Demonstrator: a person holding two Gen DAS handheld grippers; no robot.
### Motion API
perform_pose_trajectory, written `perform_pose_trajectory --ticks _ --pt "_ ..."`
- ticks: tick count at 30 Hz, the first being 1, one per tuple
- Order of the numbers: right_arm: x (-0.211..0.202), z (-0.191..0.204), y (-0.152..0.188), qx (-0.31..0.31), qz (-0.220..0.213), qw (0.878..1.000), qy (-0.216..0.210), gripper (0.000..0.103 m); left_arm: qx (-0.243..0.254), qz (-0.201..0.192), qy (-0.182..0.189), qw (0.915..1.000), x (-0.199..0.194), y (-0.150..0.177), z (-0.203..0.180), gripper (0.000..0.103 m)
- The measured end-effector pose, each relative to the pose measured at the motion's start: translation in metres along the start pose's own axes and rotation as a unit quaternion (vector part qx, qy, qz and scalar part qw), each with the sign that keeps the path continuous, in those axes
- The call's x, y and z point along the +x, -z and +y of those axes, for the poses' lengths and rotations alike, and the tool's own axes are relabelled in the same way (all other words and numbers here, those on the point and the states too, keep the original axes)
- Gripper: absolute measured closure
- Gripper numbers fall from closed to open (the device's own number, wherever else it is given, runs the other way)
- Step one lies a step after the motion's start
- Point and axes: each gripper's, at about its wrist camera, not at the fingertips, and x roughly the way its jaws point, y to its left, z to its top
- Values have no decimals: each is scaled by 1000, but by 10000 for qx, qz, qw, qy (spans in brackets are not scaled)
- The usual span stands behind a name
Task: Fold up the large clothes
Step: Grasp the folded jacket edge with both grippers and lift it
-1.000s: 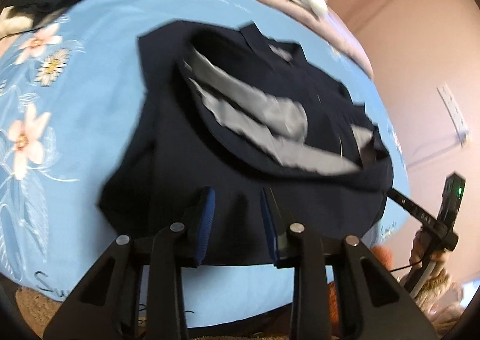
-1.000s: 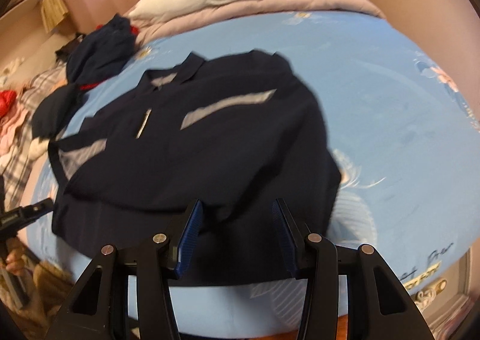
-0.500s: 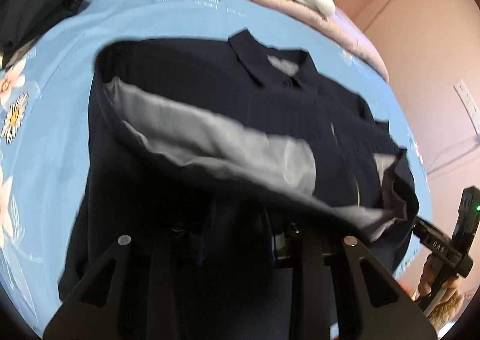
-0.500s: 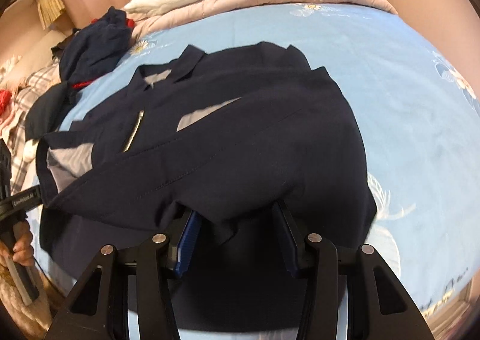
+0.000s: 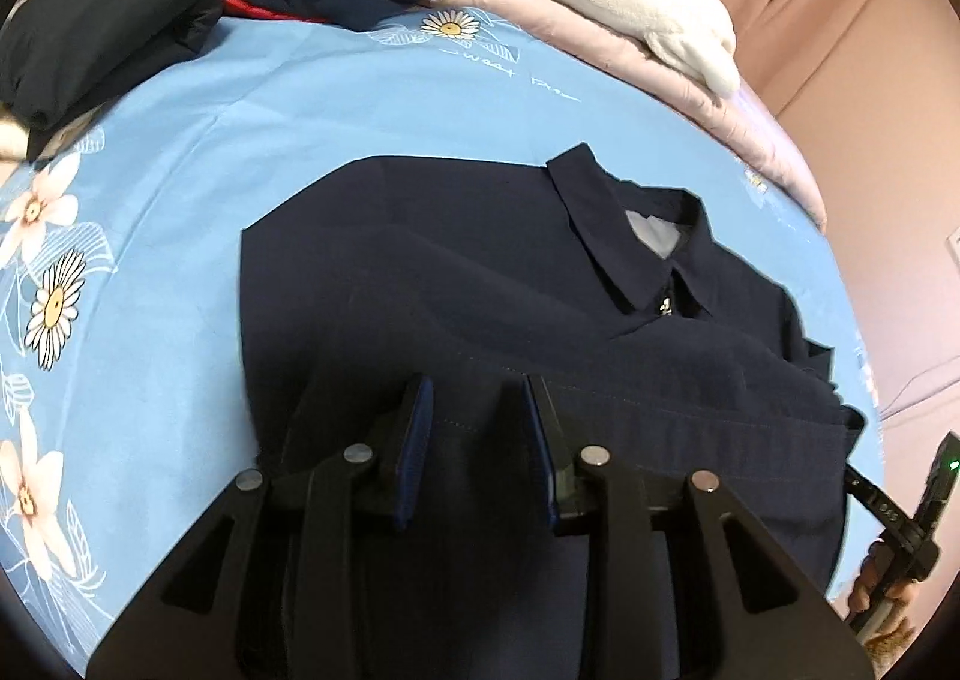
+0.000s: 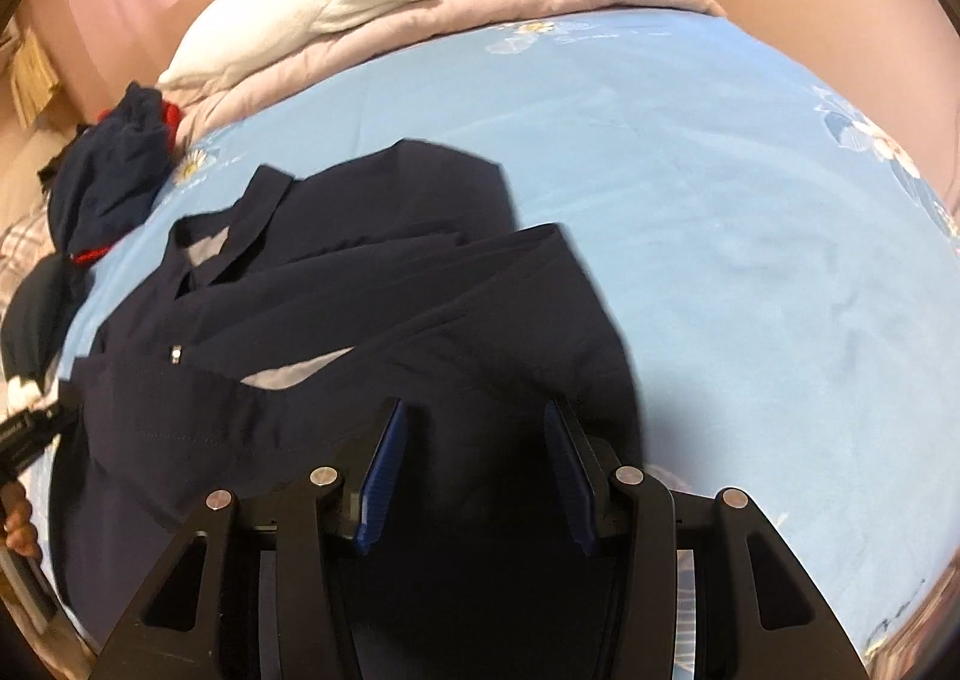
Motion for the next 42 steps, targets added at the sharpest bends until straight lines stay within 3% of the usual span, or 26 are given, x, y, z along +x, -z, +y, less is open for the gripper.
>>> perform_pose_trajectory --ticks 1,3,4,6,9,13,20,21,22,23,27,29,33,35,42 --pt "-6 -5 -1 51 -89 9999 -8 56 -85 -48 63 9999 -7 1 4 69" --pt "-15 -13 -3 136 -254 9995 -109 55 -235 -157 106 9995 -23 4 9 49" --pt "-19 -18 -4 173 -322 9992 -138 52 -275 -222 88 9993 -29 5 10 44" --pt "-26 -28 -7 234 -441 9987 -102 35 -248 -431 -7 9988 -43 9 10 38" --pt "-28 -39 -10 287 -577 9978 -164 33 -15 -594 -178 9981 -53 13 11 28" --pt "-10 -50 -14 329 -380 9971 -565 33 12 -378 -327 9987 -44 21 20 28" --pt "19 -46 -11 228 -14 9978 -620 33 -115 -83 -200 9997 -20 27 27 29" --pt "20 -44 -11 232 -28 9975 -671 35 -106 -56 -198 9997 -16 26 26 30" --pt "19 -45 -12 218 -55 9970 -742 44 -108 -57 -175 9998 -12 25 27 30" --pt "19 -44 -12 200 -67 9964 -819 51 -128 -64 -158 9998 -9 25 27 34" --pt "6 -29 -10 -177 -356 9965 -741 94 -472 -29 -329 9983 -6 28 35 83" --pt "-11 -20 -7 -394 -623 9957 -565 97 -586 -116 -221 9980 -16 31 38 91" --pt "-44 -15 -8 -438 -963 9924 -623 98 -736 -319 -27 9968 -45 36 37 97" --pt "-66 -12 -8 -491 -1187 9892 -713 98 -716 -557 191 9957 -67 38 32 97" --pt "-120 9 -17 -621 -1866 9764 -895 98 -586 -1240 394 9898 -126 33 16 98"
